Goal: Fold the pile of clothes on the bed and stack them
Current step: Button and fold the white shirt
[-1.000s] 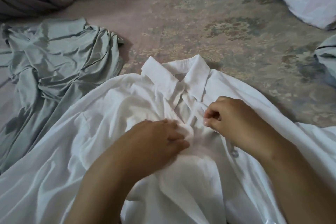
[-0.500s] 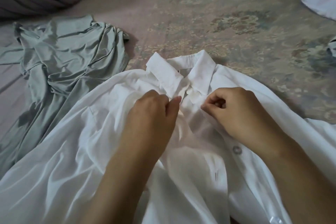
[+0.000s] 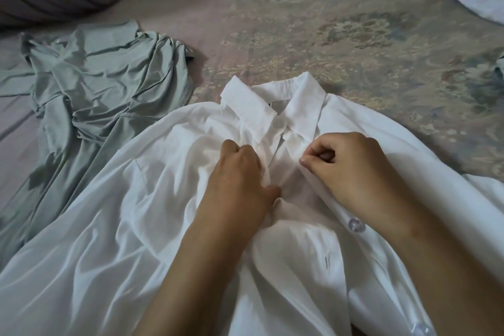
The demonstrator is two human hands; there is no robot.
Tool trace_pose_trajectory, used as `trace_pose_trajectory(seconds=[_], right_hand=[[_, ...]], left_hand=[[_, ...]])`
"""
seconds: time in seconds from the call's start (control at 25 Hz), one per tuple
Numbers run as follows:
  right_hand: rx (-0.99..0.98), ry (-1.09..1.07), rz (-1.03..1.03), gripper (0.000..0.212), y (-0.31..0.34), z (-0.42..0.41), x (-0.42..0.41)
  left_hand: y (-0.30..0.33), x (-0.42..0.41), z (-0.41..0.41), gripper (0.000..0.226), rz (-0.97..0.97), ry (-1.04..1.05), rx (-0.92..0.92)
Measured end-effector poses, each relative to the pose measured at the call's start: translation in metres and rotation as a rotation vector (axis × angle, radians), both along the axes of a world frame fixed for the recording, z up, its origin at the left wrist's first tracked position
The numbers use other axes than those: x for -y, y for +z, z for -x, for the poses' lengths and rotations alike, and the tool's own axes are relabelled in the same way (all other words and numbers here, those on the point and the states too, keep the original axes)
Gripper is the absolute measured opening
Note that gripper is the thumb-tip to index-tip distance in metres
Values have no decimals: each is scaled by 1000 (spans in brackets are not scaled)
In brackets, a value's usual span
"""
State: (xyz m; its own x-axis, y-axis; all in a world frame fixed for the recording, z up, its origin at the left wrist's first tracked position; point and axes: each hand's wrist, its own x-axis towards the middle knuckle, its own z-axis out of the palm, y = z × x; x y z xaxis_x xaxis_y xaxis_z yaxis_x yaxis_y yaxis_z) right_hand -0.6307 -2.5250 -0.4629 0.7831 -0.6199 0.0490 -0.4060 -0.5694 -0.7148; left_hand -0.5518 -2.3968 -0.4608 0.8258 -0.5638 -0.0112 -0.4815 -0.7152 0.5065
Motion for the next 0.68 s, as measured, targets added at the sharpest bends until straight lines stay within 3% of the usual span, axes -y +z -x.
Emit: trace_pose_trajectory(seconds=[0.16,0.24,0.48,0.6,0.68], right_hand=[[62,-20,-106,9,-1,1,1],[62,-12,-132,9,0,2,1],[20,-11,-96,20,0,0,-11],[-1,40,-98,24,-5,-2,-11],[38,13,-208,23,-6,-4,-8]], left_hand=[[-1,-1,-2,13,19,27,19],[-2,-3,-6,20,84,55,12],[4,-5,-9,31,478,164,-433],[1,-1,-5,21,530,138,-539],[0,1,-2,20,523,122,-549]])
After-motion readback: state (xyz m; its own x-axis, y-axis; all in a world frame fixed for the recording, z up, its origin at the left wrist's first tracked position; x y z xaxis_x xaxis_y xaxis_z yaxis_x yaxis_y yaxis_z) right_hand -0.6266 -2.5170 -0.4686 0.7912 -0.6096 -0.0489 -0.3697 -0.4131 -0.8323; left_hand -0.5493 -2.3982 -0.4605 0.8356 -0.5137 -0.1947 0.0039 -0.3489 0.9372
